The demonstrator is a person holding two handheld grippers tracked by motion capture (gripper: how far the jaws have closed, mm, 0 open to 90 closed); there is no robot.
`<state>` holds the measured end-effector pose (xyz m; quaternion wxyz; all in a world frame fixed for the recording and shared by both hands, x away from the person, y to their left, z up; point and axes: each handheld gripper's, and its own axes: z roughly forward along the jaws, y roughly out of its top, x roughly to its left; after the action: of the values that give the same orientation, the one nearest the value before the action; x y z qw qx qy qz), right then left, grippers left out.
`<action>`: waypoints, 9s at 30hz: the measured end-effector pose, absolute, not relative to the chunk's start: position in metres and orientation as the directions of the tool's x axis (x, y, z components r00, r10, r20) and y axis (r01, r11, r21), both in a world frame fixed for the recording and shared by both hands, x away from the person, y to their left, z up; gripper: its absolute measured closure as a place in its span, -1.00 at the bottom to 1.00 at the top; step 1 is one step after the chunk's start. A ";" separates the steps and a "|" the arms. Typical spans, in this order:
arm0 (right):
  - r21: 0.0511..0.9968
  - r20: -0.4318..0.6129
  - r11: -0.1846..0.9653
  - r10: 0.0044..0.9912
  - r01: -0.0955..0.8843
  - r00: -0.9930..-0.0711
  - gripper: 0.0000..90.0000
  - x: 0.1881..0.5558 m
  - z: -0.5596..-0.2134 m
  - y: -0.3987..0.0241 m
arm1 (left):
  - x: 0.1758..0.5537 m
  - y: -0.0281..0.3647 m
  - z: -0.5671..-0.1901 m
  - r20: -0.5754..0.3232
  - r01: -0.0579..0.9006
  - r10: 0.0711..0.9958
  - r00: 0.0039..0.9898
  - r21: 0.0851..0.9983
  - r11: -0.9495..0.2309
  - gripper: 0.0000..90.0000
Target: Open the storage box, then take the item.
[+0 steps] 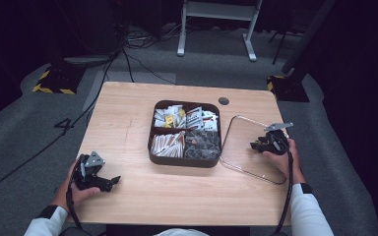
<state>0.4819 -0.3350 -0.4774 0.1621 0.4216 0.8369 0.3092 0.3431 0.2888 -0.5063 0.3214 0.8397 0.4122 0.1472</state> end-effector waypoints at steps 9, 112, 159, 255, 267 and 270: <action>0.667 -0.018 0.428 0.828 0.610 -0.561 -0.35 0.480 -0.471 -0.339 | 0.343 0.289 -0.506 -0.018 0.598 0.787 0.617 0.661 -0.453 -0.99; 0.691 -0.039 0.546 0.682 0.473 -0.730 -0.24 0.557 -0.421 -0.120 | 0.344 0.288 -0.507 -0.017 0.593 0.785 0.619 0.666 -0.453 -0.99; 0.657 0.051 0.481 0.740 0.580 -0.671 0.57 0.577 -0.444 -0.094 | 0.344 0.288 -0.507 -0.017 0.593 0.785 0.619 0.666 -0.453 -0.99; 0.846 -0.046 0.488 0.466 0.214 -0.883 1.00 0.413 -0.374 -0.187 | 0.344 0.288 -0.507 -0.016 0.593 0.786 0.619 0.666 -0.453 -0.99; 0.825 -0.046 0.532 0.396 0.188 -0.917 1.00 0.383 -0.389 -0.174 | 0.343 0.288 -0.507 -0.021 0.596 0.787 0.616 0.666 -0.449 -0.99; 0.821 -0.040 0.541 0.375 0.184 -0.926 1.00 0.377 -0.394 -0.172 | 0.343 0.288 -0.507 -0.020 0.596 0.787 0.616 0.666 -0.449 -0.99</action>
<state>0.3767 -0.1721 -0.3937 0.1057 0.1602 0.8715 0.4514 0.3434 0.2881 -0.5067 0.3243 0.8383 0.4126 0.1476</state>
